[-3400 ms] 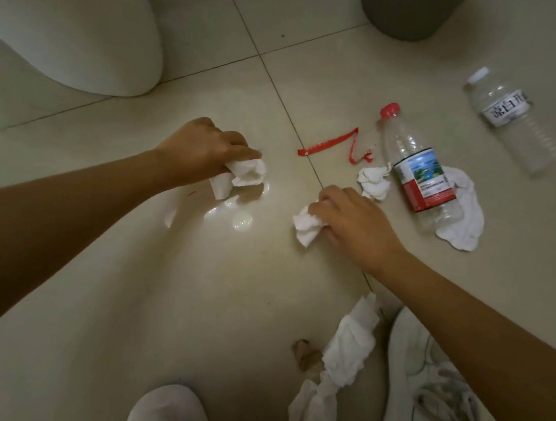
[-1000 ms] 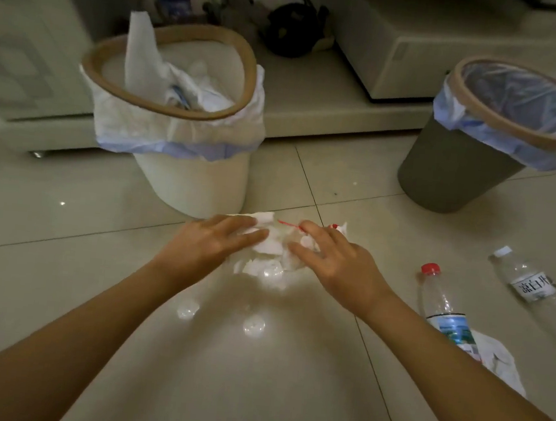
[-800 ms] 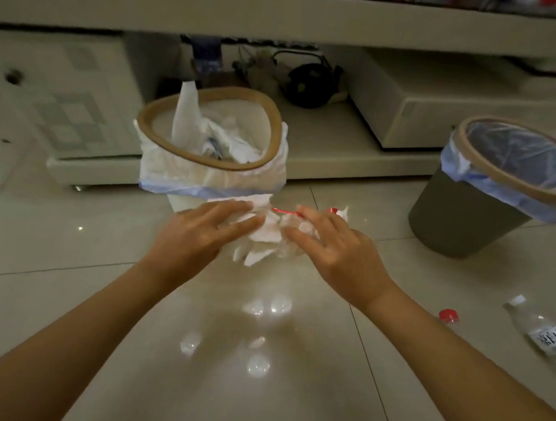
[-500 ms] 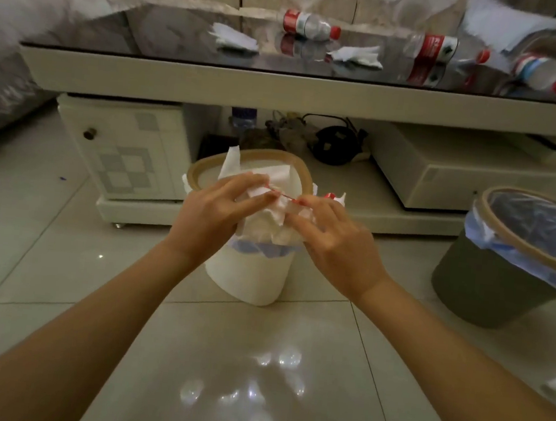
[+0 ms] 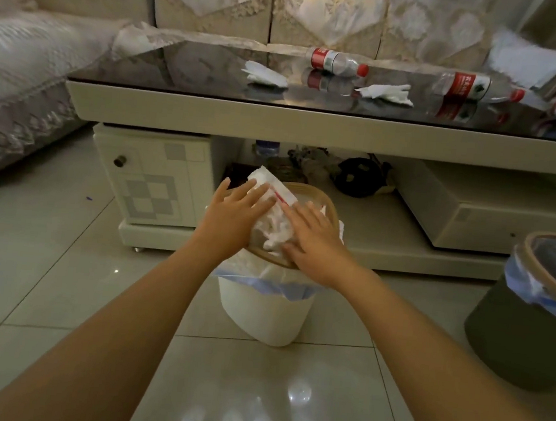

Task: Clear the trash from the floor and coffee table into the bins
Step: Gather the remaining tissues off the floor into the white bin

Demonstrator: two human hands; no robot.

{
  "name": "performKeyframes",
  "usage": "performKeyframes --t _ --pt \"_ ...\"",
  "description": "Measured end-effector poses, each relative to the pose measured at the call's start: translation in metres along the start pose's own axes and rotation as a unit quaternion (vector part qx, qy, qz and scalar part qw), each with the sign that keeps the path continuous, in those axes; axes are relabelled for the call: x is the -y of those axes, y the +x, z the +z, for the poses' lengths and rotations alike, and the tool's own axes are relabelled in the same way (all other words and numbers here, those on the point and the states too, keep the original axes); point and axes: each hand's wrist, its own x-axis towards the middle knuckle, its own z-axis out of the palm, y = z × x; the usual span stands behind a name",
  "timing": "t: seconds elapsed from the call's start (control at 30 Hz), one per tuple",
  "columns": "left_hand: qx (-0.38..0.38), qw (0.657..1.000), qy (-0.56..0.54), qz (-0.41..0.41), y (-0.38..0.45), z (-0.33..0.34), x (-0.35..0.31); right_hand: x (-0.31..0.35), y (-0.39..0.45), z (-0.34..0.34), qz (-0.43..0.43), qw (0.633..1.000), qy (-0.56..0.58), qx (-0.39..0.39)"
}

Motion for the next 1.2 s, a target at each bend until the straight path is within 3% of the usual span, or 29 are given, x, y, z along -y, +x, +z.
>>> performKeyframes --t 0.1,0.27,0.4,0.43,0.5,0.6,0.67,0.73,0.83,0.97,1.03,1.2 --pt "0.015 0.999 -0.026 -0.03 0.004 0.003 0.001 -0.002 0.013 0.007 0.017 0.996 -0.021 0.089" --pt "-0.006 0.976 -0.21 -0.053 0.007 0.005 -0.014 -0.002 0.014 0.014 0.03 0.996 -0.044 0.066" --pt "0.142 0.931 -0.322 -0.095 0.017 0.004 -0.026 -0.004 0.011 0.011 0.042 0.998 0.005 0.039" --pt "0.183 0.924 -0.324 -0.088 0.019 0.003 -0.029 -0.004 0.01 0.01 0.034 0.999 0.001 0.025" --pt "0.221 0.944 -0.238 -0.054 0.021 -0.001 -0.032 -0.006 0.006 0.009 0.018 0.999 -0.018 -0.037" --pt "0.122 0.988 -0.092 -0.029 0.02 0.0 -0.039 -0.012 -0.008 0.009 0.024 0.992 -0.016 -0.126" --pt "0.014 0.986 -0.152 -0.063 0.016 0.0 -0.047 -0.017 -0.021 0.011 0.028 0.986 -0.026 -0.164" --pt "-0.06 0.959 -0.273 -0.051 0.008 -0.002 -0.061 -0.019 -0.039 0.012 0.031 0.974 -0.051 -0.217" --pt "-0.052 0.906 -0.418 0.036 -0.012 -0.006 -0.094 -0.026 -0.074 0.016 0.037 0.957 -0.085 -0.274" --pt "-0.103 0.939 -0.313 0.097 -0.044 0.007 -0.137 -0.046 -0.129 0.029 0.067 0.964 -0.141 -0.214" --pt "-0.118 0.94 -0.298 0.12 -0.057 0.017 -0.158 -0.058 -0.158 0.037 0.084 0.967 -0.157 -0.181" --pt "-0.003 0.954 -0.269 0.134 -0.087 0.048 -0.207 -0.083 -0.234 0.057 0.146 0.966 -0.169 -0.131"
